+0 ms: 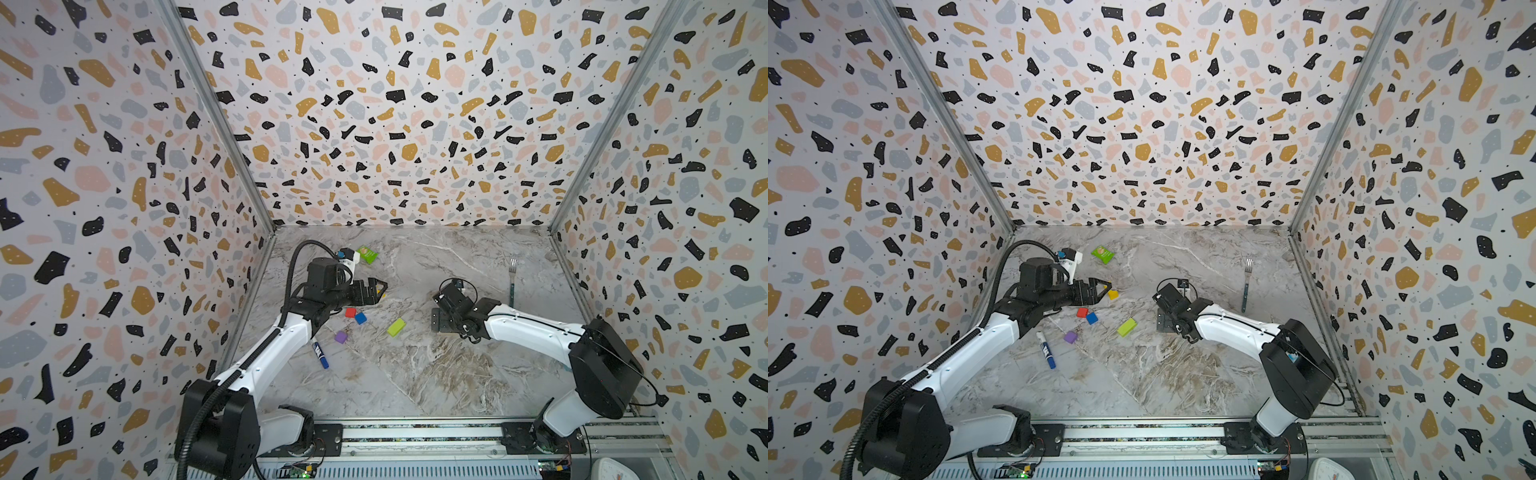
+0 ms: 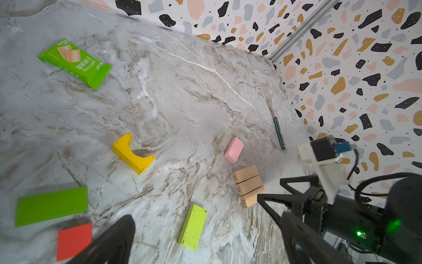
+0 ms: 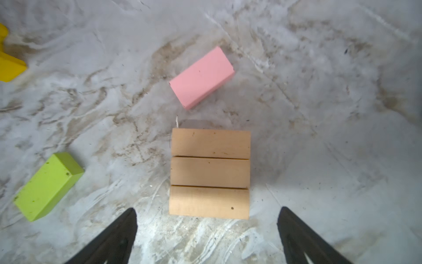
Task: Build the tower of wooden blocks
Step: 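Open the right gripper and lift it off the three-bar stack, then move the right gripper over the pink block and lower onto it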
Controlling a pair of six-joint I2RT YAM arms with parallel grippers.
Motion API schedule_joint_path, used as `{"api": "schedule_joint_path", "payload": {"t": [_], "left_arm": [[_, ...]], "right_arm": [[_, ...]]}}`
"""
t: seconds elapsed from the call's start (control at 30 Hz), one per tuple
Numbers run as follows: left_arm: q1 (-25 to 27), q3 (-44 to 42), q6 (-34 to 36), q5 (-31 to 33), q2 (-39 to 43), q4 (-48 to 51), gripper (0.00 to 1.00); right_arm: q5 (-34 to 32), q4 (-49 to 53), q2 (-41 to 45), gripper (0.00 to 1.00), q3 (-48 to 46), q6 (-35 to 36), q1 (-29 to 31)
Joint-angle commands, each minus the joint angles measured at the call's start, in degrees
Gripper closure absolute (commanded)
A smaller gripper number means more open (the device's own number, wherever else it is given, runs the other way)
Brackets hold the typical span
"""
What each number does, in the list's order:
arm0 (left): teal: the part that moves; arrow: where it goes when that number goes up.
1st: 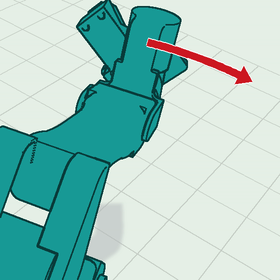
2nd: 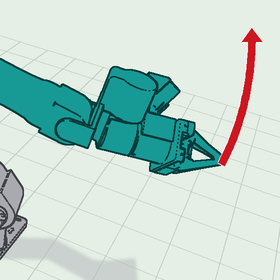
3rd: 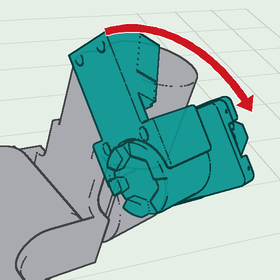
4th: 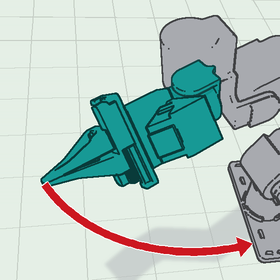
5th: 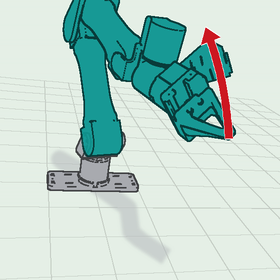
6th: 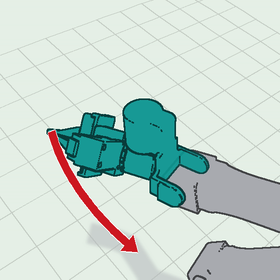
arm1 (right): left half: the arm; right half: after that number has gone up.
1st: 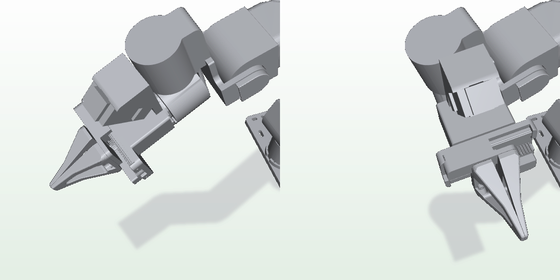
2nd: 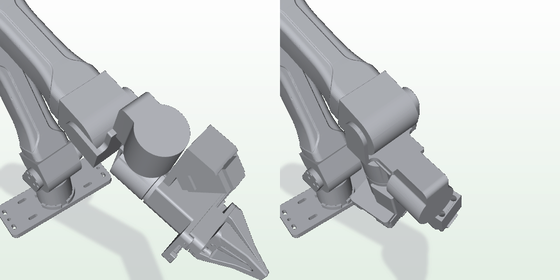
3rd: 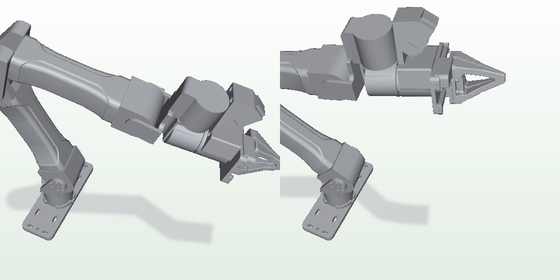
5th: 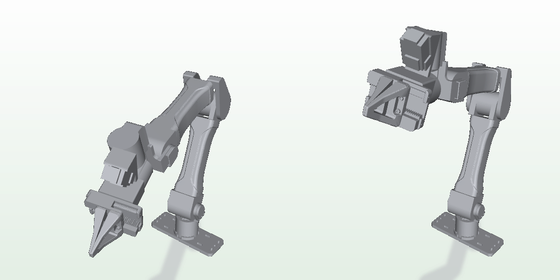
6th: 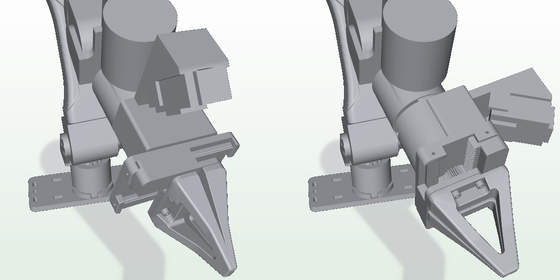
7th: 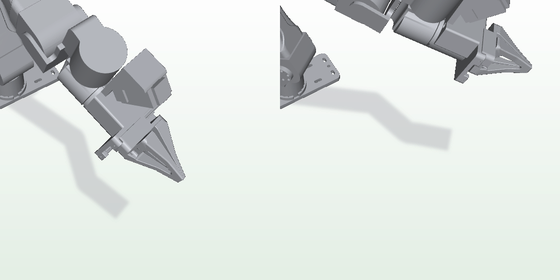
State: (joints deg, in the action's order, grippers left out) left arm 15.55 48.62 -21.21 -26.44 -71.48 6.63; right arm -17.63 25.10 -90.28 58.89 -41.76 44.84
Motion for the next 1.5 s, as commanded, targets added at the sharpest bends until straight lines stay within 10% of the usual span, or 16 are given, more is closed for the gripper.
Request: {"api": "schedule_joint_path", "payload": {"t": [0.0,0.7,1.47], "left_arm": [[0.3,0.7,1.5,0.9,0.8,0.6,0.0],[0.3,0.6,1.3,2.4,0.2,1.0,0.0],[0.3,0.5,1.5,2.0,0.7,1.0,0.0]], "right_arm": [[-1.3,3.4,1.5,0.03,4.4,7.9,-0.8],[15.9,5.6,-12.9,0.09,21.9,19.6,-4.3],[14.0,3.3,-17.9,0.13,20.8,1.1,-9.8]]}}
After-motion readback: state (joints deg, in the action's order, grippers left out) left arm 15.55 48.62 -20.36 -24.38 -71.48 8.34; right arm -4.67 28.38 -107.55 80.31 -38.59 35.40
